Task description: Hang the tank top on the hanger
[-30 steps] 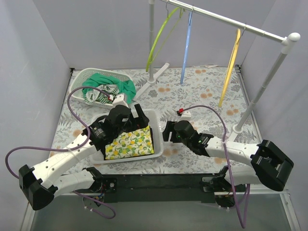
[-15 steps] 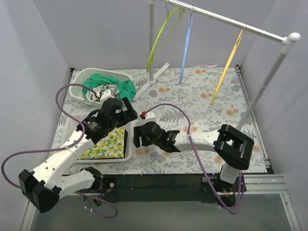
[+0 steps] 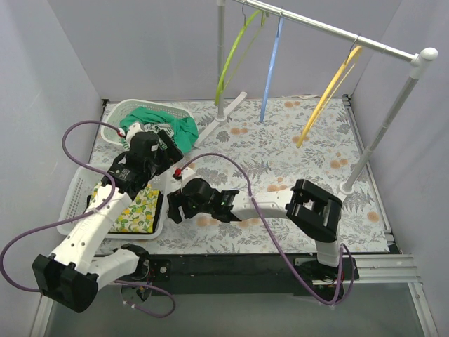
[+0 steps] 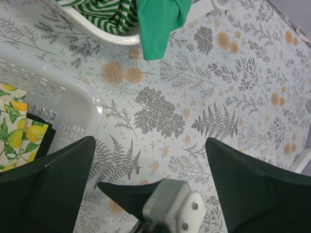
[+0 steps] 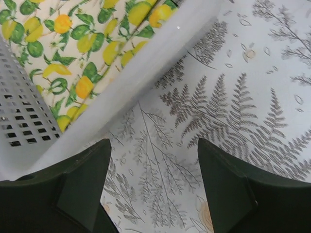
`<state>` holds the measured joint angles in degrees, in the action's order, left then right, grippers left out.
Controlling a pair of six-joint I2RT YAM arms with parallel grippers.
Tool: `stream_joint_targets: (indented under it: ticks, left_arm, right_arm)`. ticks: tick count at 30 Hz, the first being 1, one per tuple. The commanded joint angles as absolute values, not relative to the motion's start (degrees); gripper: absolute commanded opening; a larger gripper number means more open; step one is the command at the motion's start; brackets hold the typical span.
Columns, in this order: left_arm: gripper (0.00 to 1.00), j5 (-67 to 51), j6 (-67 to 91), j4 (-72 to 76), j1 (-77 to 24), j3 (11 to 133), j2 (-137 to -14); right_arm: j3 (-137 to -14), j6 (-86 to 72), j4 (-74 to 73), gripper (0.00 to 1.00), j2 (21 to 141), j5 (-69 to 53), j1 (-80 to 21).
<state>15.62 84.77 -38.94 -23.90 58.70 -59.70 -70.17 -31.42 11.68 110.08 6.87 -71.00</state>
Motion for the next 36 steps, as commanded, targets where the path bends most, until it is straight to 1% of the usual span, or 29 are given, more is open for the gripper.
stream_joint_targets:
  ticks: [1, 2, 3, 5, 6, 11, 17, 21, 23, 30, 32, 36]
  left_arm:
    - [0.98, 13.54, 83.32, -34.82, -20.66, 61.00, -61.43]
    - [0.98, 13.54, 83.58, -33.85, -19.78, 60.82, -61.70]
    - [0.98, 13.80, 84.11, -32.97, -19.43, 60.73, -62.92]
    - [0.98, 15.54, 84.64, -30.86, -18.38, 61.08, -64.59]
    - [0.98, 16.77, 85.51, -30.50, -18.11, 62.30, -65.82]
    - [0.98, 24.42, 84.91, -27.60, -16.44, 66.88, -75.31]
    - [0.96, 31.72, 81.48, -25.85, -13.90, 77.33, -87.51]
    - [0.93, 32.87, 80.33, -26.19, -11.61, 84.27, -94.82]
    - [0.89, 33.31, 80.33, -27.68, -10.90, 86.39, -96.93]
    - [0.80, 30.94, 80.68, -28.04, -10.90, 83.41, -98.08]
    - [0.79, 30.15, 80.95, -28.30, -10.81, 83.15, -99.31]
    - [0.67, 26.73, 81.56, -27.33, -10.46, 82.53, -101.86]
  right_arm:
    - [-64.10, -29.35, 12.74, 0.81, 101.80, 9.66, -69.35]
    - [-61.72, -29.53, 12.74, 0.81, 97.34, 11.58, -68.56]
    - [-57.26, -29.71, 12.66, 0.81, 94.95, 12.65, -68.21]
    - [-53.37, -29.53, 12.57, 0.80, 90.20, 15.45, -67.50]
    - [-50.04, -29.44, 12.13, 0.80, 85.48, 16.34, -67.33]
    - [-43.60, -29.00, 7.04, 0.78, 72.11, 21.79, -66.98]
    - [-38.50, -27.69, 3.43, 0.78, 62.42, 24.35, -64.87]
    - [-37.71, -26.46, 1.68, 0.77, 60.12, 23.12, -63.28]
    - [-37.53, -26.45, 0.88, 0.77, 59.24, 22.59, -62.76]
    - [-36.74, -25.67, 0.26, 0.77, 58.01, 21.53, -61.53]
    - [-37.00, -25.31, 0.26, 0.77, 58.62, 20.92, -61.09]
    - [-37.44, -24.79, 0.26, 0.77, 59.85, 19.87, -60.91]
